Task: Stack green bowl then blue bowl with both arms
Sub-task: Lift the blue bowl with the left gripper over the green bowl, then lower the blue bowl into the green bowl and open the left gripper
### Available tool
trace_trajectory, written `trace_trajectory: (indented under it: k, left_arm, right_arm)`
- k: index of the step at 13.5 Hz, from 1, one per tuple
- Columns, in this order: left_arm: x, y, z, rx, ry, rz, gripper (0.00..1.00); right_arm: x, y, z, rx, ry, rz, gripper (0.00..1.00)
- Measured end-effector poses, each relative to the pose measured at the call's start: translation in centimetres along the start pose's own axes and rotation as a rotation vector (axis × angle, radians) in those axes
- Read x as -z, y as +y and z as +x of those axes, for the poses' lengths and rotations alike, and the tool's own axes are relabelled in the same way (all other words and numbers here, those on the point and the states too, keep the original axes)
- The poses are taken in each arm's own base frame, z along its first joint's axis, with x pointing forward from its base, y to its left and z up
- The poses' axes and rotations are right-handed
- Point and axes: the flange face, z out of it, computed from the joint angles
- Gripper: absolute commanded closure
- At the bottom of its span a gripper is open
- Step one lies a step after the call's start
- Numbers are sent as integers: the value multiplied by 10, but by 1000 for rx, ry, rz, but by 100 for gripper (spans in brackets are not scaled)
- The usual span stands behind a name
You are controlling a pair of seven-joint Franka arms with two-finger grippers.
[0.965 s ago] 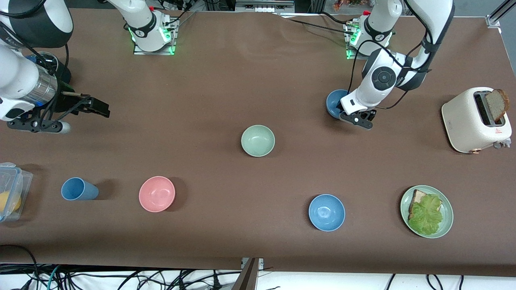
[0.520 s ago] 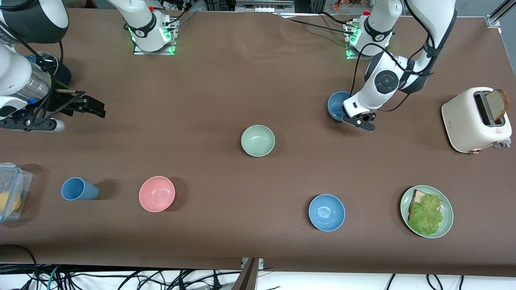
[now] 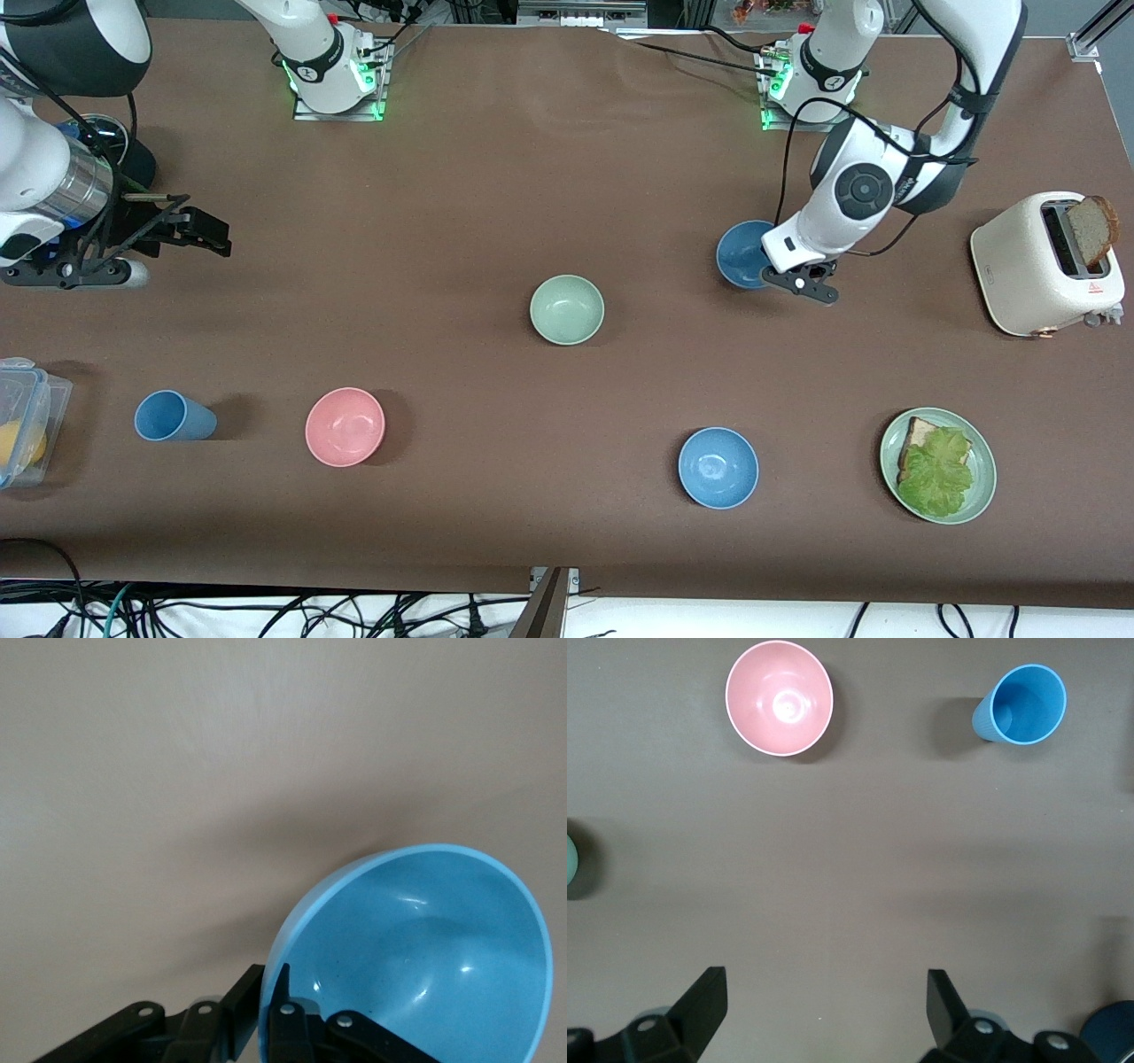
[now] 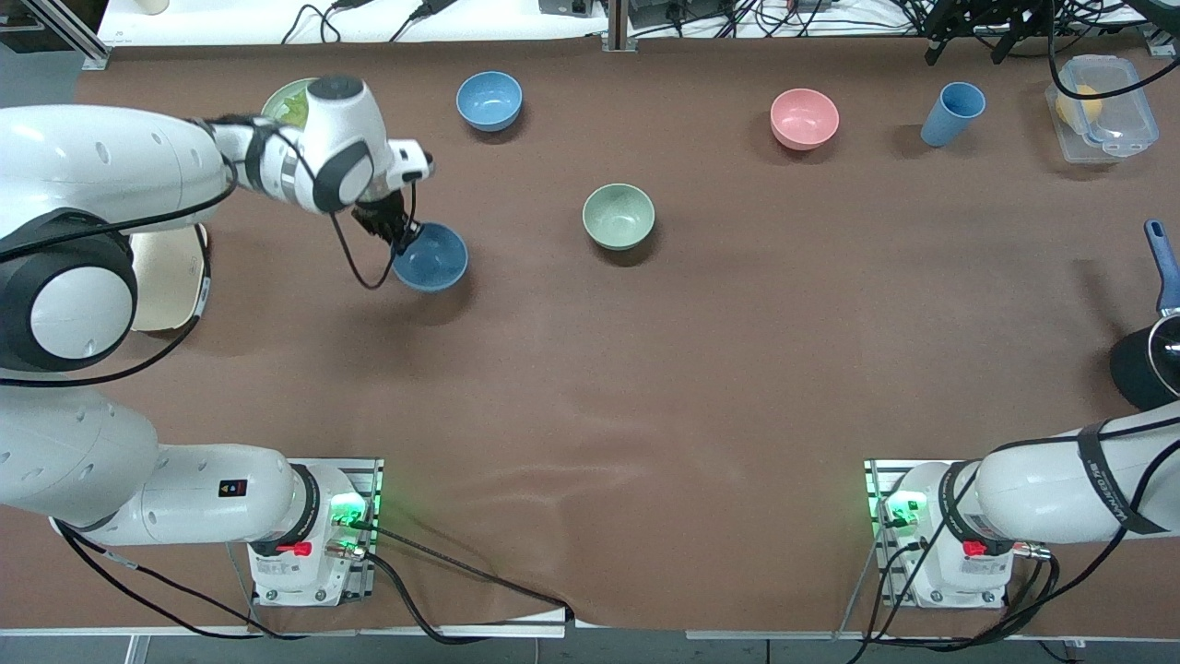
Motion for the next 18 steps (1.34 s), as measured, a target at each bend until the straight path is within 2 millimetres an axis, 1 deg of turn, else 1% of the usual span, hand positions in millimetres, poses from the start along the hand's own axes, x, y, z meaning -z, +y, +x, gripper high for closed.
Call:
trace_trajectory:
  k: [2,3,4,5,6,7,9,10,11,12,14,16,18]
  left_arm:
    - [63,14,30,28,-5,-71,100]
    - [89,23,45,41,2,-108,100]
    - [107,37,61,57,15,-146,100]
    - [118,56,77,76,27,-180,100]
    - [120,80,92,96,30,-199,100]
    - [115,108,106,114,22,-212,100]
    - [91,171,130,133,-11,-233,100]
    - [75,197,139,141,-22,-239,100]
    - [60,214,148,145,-13,-247,100]
    - [47,220,157,150,14,-261,100]
    - [26,219,169,164,48,-278,100]
    - [15,221,171,157,44,-268,100]
    - [11,224,171,148,44,-261,100]
  right_arm:
    - [0,0,0,0,0,0,1]
    - [0,0,0,0,0,0,1]
    - [0,0,0,0,0,0,1]
    - [0,0,0,0,0,0,1]
    - [0,0,0,0,0,0,1]
    - [0,0,0,0,0,0,1]
    - [0,0,0,0,0,0,1]
    - [0,0,0,0,0,0,1]
    - [0,0,0,0,-1,0,1]
    - [-1,0,0,-1,-2,0,1]
    - [-2,0,1,0,-3,0,1]
    - [-2,0,1,-1,-4,0,1]
    - [-2,0,1,-1,-4,0,1]
